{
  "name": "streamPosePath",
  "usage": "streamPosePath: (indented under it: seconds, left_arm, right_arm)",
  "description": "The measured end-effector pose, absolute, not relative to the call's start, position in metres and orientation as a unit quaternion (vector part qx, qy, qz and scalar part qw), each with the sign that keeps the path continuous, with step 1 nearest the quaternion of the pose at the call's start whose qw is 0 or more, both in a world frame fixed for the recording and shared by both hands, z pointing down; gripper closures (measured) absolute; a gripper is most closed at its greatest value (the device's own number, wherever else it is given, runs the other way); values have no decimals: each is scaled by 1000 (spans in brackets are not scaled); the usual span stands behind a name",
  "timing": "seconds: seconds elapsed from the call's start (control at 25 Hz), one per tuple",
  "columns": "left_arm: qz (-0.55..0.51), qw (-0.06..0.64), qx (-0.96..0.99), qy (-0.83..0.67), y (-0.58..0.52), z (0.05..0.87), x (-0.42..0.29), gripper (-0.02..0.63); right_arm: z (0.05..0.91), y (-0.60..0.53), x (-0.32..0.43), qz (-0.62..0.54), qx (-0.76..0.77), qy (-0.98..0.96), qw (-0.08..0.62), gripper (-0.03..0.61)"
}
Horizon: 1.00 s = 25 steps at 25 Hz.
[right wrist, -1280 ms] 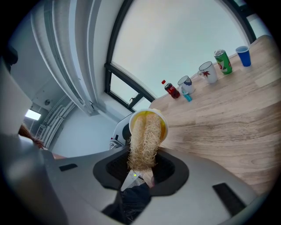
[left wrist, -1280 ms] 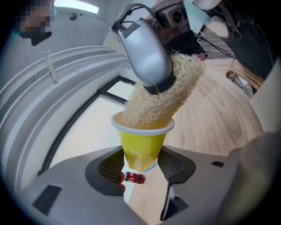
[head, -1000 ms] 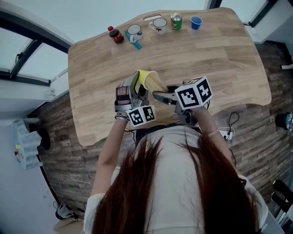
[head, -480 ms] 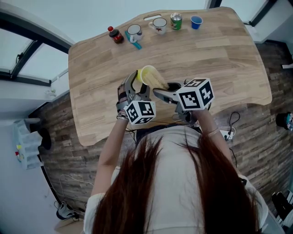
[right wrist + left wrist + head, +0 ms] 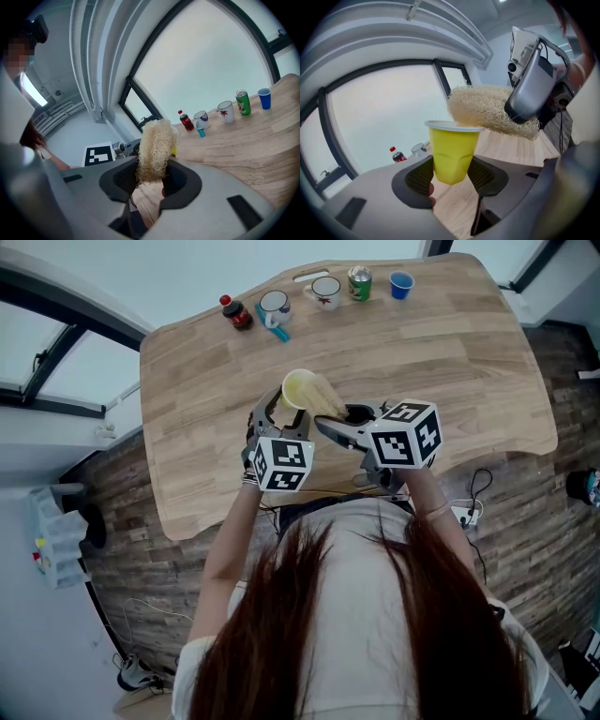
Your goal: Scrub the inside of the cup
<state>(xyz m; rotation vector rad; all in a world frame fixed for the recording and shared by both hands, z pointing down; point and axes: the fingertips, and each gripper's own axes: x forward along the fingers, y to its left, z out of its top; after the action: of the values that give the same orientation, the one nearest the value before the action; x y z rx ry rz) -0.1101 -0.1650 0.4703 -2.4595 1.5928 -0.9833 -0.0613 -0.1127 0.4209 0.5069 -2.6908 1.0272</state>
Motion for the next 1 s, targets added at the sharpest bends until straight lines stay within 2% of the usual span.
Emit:
streamPosePath:
  seconds: [0.48,1.0]
  left_arm:
    - [-207,-159,-834,487,-163,467,-104,383]
    - [-148,-223,-857,440,-160,456,-95,387]
  right_arm:
    - [414,-120,-54,331,189,-920,91,451]
    - [415,-119,-50,338,185,-919,82,451]
